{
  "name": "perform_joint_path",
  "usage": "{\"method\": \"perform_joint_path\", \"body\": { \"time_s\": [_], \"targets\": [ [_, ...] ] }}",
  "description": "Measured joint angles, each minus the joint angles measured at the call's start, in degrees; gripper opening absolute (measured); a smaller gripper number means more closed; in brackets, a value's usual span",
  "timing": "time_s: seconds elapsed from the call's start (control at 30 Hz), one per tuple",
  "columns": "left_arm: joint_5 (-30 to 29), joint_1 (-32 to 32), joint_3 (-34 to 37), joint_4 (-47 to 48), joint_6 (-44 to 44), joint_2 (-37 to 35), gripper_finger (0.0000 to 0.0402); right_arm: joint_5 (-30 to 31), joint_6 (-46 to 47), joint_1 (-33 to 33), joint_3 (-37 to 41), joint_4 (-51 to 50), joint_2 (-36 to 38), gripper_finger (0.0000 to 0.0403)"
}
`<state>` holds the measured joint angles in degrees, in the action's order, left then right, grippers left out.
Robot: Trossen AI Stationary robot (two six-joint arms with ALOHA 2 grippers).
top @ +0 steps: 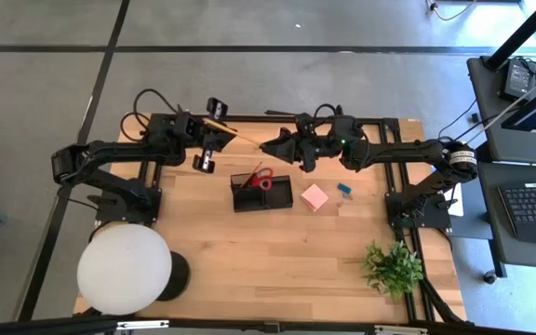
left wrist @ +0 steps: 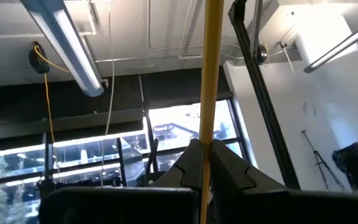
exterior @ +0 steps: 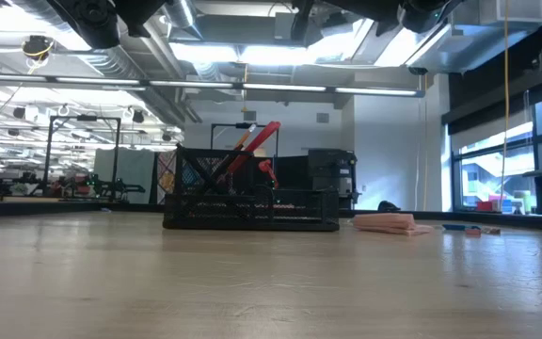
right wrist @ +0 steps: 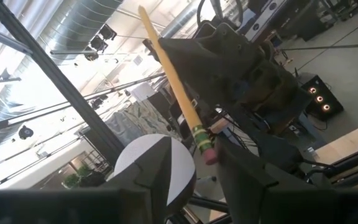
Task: Pick and place office supplies into organizer
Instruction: Put the yellow pencil into the desk organizer
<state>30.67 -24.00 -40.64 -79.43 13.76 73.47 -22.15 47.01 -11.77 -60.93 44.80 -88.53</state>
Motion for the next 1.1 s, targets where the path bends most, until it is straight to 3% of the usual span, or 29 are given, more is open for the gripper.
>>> {"method": "perform_joint_path", "body": {
  "time_s": [0.27, 0.7, 1.1],
  "targets": [
    [-2.33, 0.45, 0.00, 2.49, 0.40, 0.00, 0.0008, 0.02, -0.82, -0.02, 0.00, -0.02, 0.00, 0.0122],
    [-2.29, 0.43, 0.00, 3.51, 2.28, 0.02, 0.0008, -0.08, -1.25, 0.00, 0.02, -0.02, 0.02, 0.0062],
    [-2.05, 0.43, 0.00, 3.92, 4.13, 0.02, 0.0012, -1.59, -1.21, 0.02, 0.02, -0.02, 0.02, 0.0052]
  ]
}}
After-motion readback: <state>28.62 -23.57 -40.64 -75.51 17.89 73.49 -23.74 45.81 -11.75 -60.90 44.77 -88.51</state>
